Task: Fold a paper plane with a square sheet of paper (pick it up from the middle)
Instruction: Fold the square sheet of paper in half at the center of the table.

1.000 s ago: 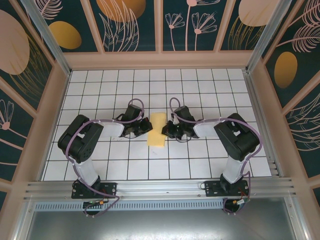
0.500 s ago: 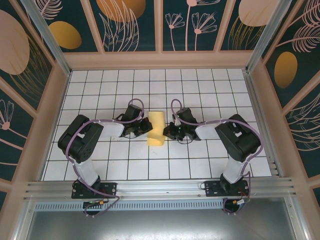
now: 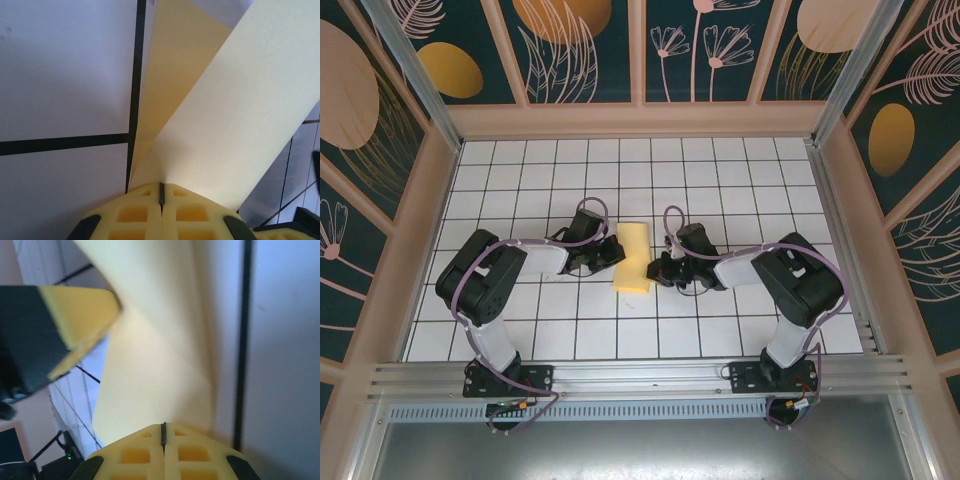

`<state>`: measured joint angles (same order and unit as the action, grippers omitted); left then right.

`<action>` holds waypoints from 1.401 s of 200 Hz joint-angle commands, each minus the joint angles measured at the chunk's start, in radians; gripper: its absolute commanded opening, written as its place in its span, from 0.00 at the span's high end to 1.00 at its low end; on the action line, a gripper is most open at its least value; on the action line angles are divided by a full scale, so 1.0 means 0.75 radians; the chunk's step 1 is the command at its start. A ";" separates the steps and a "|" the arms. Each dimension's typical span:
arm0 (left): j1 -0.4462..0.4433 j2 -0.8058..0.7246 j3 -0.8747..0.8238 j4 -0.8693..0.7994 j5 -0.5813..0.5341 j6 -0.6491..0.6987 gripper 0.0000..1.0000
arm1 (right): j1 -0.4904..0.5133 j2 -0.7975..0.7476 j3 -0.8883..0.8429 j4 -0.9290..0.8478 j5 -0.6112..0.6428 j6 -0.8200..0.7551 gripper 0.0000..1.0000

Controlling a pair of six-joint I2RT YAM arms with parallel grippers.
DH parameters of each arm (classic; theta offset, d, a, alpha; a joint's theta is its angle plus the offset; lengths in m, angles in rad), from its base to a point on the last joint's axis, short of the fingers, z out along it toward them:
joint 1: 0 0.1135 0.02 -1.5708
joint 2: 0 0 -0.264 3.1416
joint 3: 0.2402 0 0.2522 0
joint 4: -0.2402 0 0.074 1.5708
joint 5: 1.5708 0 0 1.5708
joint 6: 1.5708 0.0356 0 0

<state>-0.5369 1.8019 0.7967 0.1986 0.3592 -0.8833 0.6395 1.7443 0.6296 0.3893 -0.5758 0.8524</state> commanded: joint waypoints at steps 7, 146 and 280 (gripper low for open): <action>-0.012 0.051 -0.044 -0.099 -0.038 0.032 1.00 | 0.014 0.034 0.016 -0.095 0.056 -0.043 1.00; -0.012 0.050 -0.047 -0.103 -0.037 0.036 1.00 | 0.068 0.021 0.030 -0.049 0.005 -0.005 1.00; -0.010 0.048 -0.049 -0.103 -0.041 0.038 1.00 | 0.078 -0.056 0.024 -0.059 0.005 -0.015 1.00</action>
<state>-0.5369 1.8019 0.7963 0.1989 0.3592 -0.8780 0.6891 1.6821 0.6682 0.3058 -0.5518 0.8440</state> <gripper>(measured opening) 0.051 0.051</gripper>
